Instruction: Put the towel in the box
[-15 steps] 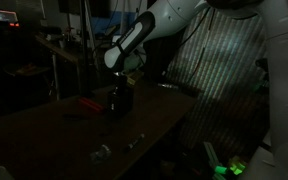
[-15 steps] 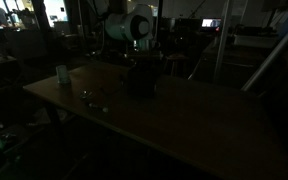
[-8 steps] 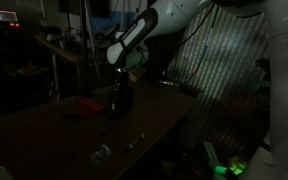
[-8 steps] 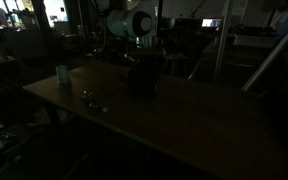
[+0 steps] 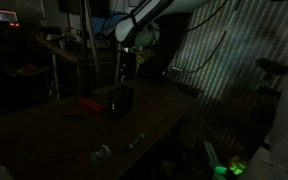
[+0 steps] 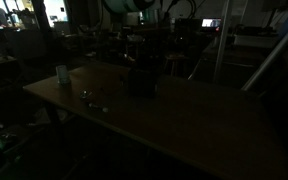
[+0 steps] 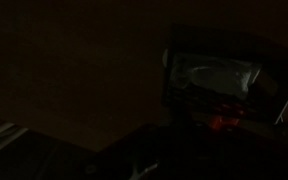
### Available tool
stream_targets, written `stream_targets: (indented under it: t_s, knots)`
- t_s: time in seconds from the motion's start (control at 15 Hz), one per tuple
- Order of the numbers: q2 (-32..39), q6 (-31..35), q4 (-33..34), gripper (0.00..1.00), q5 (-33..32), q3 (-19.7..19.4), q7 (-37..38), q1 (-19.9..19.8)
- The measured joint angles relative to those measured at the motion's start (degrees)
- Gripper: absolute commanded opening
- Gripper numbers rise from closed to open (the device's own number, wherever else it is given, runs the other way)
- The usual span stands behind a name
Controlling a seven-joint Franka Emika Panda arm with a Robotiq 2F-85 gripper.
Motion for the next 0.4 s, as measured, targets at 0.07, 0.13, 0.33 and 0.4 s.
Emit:
stream_targets:
  t_s: [0.07,0.13,0.33,0.4]
  knots:
    - [-1.8,0.1,-0.8,0.09,0.7,-0.2,0.0,-0.1]
    - [-3.4,0.1,-1.5,0.12,1.2,-0.3,0.0,-0.2]
    - [-5.6,0.2,-3.3,0.12,1.6,-0.3,0.0,-0.2]
    - [-5.6,0.3,-3.5,0.12,1.6,-0.3,0.0,-0.2]
